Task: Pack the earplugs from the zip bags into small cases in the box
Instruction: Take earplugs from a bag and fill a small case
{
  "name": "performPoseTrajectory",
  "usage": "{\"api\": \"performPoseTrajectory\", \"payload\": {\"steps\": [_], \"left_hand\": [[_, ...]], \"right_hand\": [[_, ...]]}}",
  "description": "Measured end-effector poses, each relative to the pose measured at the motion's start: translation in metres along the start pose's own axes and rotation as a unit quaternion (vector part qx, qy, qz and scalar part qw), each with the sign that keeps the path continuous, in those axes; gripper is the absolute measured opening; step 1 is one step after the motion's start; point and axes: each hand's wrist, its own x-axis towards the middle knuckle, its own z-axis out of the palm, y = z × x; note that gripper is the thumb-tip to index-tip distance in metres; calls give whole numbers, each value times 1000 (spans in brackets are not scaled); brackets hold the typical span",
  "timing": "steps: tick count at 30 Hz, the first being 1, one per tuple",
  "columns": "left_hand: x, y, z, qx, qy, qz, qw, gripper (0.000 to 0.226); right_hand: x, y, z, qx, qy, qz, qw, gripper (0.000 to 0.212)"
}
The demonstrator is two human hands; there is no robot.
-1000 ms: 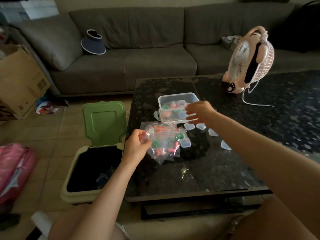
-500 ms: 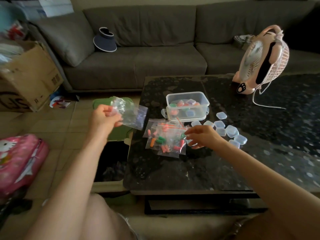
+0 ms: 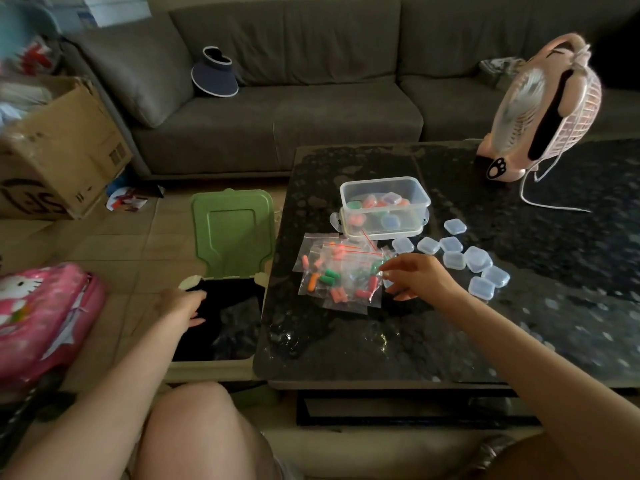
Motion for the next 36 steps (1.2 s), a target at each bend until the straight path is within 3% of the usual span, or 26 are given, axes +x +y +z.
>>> {"api": "performPoseTrajectory", "payload": {"steps": [6,10,14,18,23,32,36], "left_hand": [[-65,56,24,86,-17,189,978,53],[-132,77,56,150,-94,273,946,46],[-173,67,95,201,-164,298,919,32],[-186,45,122,236,-194,300,904,43],[-187,38,134,200,-181,301,915,43],[-185,30,148,113,-177,301,930,37],[-198,31,147,115,-183,348,912,23]], "right_hand": [[2,-2,6,-50,20,15,998,10],[1,-6,14,-117,56,17,991,12],[-3,-4,22,-183,71,22,980,15],[-3,-2,27,-125,58,24,990,19],[-3,-1,24,-17,43,0,999,21],[-9,-2,13,2,-31,-61,998,23],[-5,4,10,-23,90,-62,994,37]]}}
